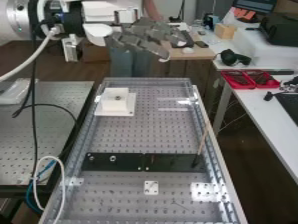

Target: Grab the bearing and place it in the white container

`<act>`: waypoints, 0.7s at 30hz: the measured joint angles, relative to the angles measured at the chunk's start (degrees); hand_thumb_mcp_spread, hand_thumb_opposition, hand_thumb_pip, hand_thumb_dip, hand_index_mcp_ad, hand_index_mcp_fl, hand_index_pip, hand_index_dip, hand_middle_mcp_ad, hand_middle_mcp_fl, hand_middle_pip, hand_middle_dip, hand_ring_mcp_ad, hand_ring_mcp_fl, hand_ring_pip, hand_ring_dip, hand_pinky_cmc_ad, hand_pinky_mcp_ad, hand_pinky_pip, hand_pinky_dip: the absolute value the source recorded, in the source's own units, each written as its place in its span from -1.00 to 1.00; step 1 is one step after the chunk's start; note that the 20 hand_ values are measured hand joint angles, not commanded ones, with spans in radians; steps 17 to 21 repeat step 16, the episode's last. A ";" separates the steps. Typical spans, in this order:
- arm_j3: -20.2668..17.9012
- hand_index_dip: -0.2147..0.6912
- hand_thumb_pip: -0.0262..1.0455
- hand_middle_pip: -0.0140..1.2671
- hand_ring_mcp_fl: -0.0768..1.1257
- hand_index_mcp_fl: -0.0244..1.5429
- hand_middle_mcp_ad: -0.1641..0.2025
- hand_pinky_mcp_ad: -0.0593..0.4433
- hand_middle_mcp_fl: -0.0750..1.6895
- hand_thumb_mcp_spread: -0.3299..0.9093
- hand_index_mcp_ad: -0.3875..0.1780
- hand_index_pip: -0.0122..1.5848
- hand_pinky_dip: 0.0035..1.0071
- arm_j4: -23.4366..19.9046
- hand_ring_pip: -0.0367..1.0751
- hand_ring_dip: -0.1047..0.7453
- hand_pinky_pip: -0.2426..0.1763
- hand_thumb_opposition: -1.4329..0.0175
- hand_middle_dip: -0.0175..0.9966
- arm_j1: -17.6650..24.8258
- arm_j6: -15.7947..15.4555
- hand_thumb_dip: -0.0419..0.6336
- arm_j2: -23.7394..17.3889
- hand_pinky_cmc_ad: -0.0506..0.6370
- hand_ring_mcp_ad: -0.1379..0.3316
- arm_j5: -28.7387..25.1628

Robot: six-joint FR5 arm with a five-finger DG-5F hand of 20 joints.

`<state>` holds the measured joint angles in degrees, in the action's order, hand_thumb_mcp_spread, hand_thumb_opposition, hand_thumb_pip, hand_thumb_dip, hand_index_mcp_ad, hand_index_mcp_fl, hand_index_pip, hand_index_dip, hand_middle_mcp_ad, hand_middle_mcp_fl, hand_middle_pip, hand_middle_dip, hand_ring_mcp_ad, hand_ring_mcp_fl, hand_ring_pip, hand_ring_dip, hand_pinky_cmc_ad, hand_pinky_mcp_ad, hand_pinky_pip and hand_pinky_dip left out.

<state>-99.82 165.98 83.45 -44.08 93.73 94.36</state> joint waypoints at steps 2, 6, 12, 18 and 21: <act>0.20 -0.27 -0.33 -0.78 -0.81 -0.66 0.13 0.61 -0.74 0.01 -0.01 -0.85 -0.59 0.63 -0.72 -0.51 -0.13 -0.01 -0.40 -0.31 0.43 -0.70 -0.29 0.41 0.22 0.18; 0.44 -0.27 -0.33 -0.78 -0.81 -0.66 0.13 0.61 -0.74 0.01 -0.01 -0.85 -0.59 1.20 -0.72 -0.51 -0.13 -0.01 -0.40 -0.85 0.90 -0.70 -0.94 0.41 0.22 0.81; 0.75 -0.27 -0.33 -0.78 -0.80 -0.66 0.12 0.60 -0.74 0.01 -0.01 -0.85 -0.59 1.82 -0.71 -0.51 -0.13 -0.01 -0.40 -1.81 1.82 -0.72 -1.06 0.41 0.22 2.18; 0.81 -0.27 -0.33 -0.78 -0.80 -0.66 0.12 0.60 -0.74 0.01 -0.01 -0.85 -0.59 2.18 -0.71 -0.51 -0.13 -0.01 -0.40 -2.20 2.31 -0.72 -0.93 0.41 0.22 2.92; 0.81 -0.27 -0.33 -0.78 -0.80 -0.66 0.12 0.60 -0.74 0.01 -0.01 -0.85 -0.59 2.18 -0.71 -0.51 -0.13 -0.01 -0.40 -2.20 2.31 -0.72 -0.93 0.41 0.22 2.92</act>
